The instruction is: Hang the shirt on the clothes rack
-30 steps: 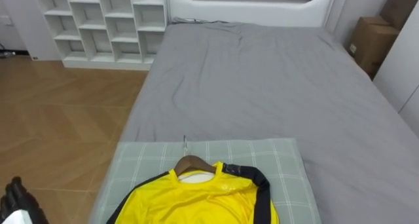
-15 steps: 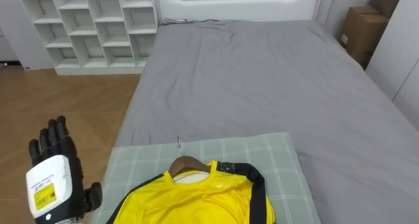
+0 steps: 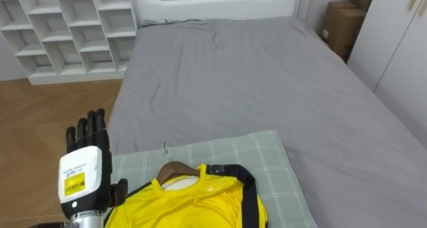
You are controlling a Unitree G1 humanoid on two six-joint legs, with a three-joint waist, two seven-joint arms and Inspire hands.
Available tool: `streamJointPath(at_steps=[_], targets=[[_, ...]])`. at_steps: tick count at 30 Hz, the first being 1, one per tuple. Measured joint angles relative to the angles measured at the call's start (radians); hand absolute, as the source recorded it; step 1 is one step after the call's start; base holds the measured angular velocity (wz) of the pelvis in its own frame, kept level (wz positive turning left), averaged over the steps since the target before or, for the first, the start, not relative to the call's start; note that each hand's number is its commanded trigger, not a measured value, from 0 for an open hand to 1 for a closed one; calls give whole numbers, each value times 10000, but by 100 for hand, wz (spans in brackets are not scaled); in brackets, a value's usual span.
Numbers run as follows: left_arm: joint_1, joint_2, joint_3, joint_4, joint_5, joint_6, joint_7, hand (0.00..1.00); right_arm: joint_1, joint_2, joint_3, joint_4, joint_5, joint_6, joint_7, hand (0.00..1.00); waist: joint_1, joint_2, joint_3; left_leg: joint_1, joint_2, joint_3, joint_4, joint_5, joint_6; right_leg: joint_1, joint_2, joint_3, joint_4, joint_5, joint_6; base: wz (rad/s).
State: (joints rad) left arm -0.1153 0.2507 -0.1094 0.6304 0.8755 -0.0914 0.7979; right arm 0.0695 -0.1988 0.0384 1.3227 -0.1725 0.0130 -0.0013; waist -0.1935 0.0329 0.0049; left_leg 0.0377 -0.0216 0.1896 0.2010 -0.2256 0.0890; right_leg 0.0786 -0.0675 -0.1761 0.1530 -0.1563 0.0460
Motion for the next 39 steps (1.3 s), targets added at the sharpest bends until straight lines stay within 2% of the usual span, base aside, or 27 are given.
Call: streamJointPath(at_steps=[4,8,12,18,22,24,29,32,36,39], targets=[[-492,8,-245,257,-5,41,-193,0,110,-57,188,5,27,70,45,0,-12,14,5,-92,21,64,39,7,-9,-106,3,15,21,0,-1,-4],[-547,28,-568,528,-218,214,-673,0,72,-58,292,-1,56,110,50,0,-71,0,26,-139,91,278,24,6,-12,-258,45,109,32,24,-38,-14],[-577,7,-738,1137,-402,401,-1147,0,-35,-61,288,-47,49,111,47,0,-242,-18,53,-276,101,287,33,15,-26,-404,49,108,59,23,-41,-3],[-1557,8,-989,2636,-696,441,-1817,0,-227,-61,276,-203,60,100,49,0,-466,-74,88,-800,107,273,224,24,-36,-852,25,106,193,28,-55,1],[-2209,-7,-995,3335,-1408,480,-2229,0,-408,-65,244,-425,72,87,43,0,-564,-71,94,-1237,138,288,392,27,-32,-1188,24,96,201,40,-75,-1],[-2343,-29,-994,3539,-1785,485,-2348,0,-477,-63,243,-427,68,86,41,0,-603,-60,98,-1376,160,289,483,27,-32,-1291,28,82,208,42,-82,0],[-2433,3,-887,4339,-3304,508,-2992,0,-493,-80,266,-401,100,97,41,0,-620,-56,119,-1581,284,346,712,29,-40,-1690,-1,37,665,-77,-261,-2],[-2483,105,-868,4782,-3633,547,-3323,0,-489,-133,267,-399,158,100,40,0,-615,-60,136,-1816,343,400,779,51,-81,-2002,-1,-5,929,-139,-333,0],[-2681,228,-869,5227,-3950,609,-3368,0,-487,-133,282,-428,564,105,23,0,-615,-87,165,-2342,451,439,1205,44,-94,-2488,-32,-281,1367,-232,-460,0],[-2893,335,-868,5370,-4144,589,-3366,0,-496,-132,289,-392,652,94,-39,0,-605,-102,220,-2645,558,439,1449,-26,-206,-2784,22,-290,1583,-280,-537,0]])
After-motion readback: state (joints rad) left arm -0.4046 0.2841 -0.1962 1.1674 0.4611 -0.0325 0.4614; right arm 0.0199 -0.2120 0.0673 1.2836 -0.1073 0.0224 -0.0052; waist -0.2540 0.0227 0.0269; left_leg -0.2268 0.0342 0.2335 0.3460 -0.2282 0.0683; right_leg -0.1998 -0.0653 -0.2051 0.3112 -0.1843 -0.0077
